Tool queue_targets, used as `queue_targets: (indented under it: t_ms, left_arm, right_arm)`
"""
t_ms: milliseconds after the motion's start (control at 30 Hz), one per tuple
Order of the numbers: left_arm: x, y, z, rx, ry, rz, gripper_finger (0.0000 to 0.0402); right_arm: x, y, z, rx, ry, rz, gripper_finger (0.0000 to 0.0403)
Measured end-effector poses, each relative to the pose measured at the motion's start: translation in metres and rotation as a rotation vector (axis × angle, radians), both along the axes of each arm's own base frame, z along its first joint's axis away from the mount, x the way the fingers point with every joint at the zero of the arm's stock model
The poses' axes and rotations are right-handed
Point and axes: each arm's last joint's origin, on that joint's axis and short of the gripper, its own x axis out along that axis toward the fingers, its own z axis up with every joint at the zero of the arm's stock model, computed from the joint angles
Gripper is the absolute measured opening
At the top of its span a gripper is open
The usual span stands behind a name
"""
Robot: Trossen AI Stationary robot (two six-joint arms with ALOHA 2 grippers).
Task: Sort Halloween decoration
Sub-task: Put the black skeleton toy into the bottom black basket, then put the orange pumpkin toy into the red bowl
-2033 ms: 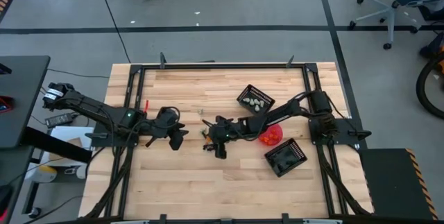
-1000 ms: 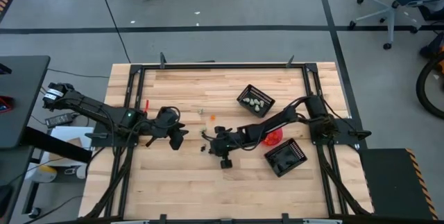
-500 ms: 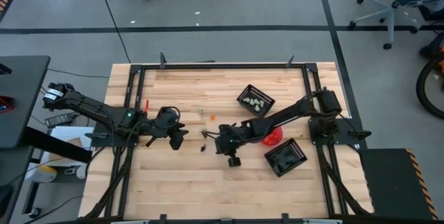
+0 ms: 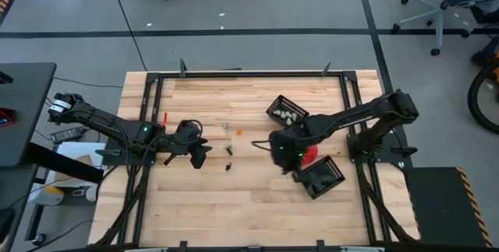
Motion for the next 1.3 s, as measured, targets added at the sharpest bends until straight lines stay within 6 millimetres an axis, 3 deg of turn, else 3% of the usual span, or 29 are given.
queue_targets:
  t_ms: [133, 267, 567, 800, 1100, 1300]
  left_arm:
    - [0.000, 0.000, 0.000, 0.000, 0.000, 0.000, 0.0162]
    - [0.000, 0.000, 0.000, 0.008, -0.002, 0.009, 0.0162]
    - [0.000, 0.001, 0.000, 0.016, -0.006, 0.018, 0.0162]
    - [0.000, 0.001, 0.000, 0.016, -0.007, 0.018, 0.0162]
    - [0.000, 0.001, 0.000, 0.016, -0.006, 0.018, 0.0162]
    - [0.000, 0.001, 0.000, 0.016, -0.006, 0.018, 0.0162]
  right_arm:
    - [-0.028, 0.002, 0.006, 0.046, 0.207, 0.029, 0.0040]
    - [-0.043, 0.007, 0.003, 0.038, 0.329, 0.079, 0.0040]
    - [-0.061, 0.006, -0.040, 0.046, 0.471, -0.042, 0.0045]
    - [-0.068, 0.004, -0.056, 0.048, 0.505, -0.090, 0.0106]
    - [-0.062, 0.006, -0.047, 0.069, 0.484, -0.086, 0.0163]
    - [-0.039, 0.009, -0.016, 0.054, 0.328, -0.088, 0.0161]
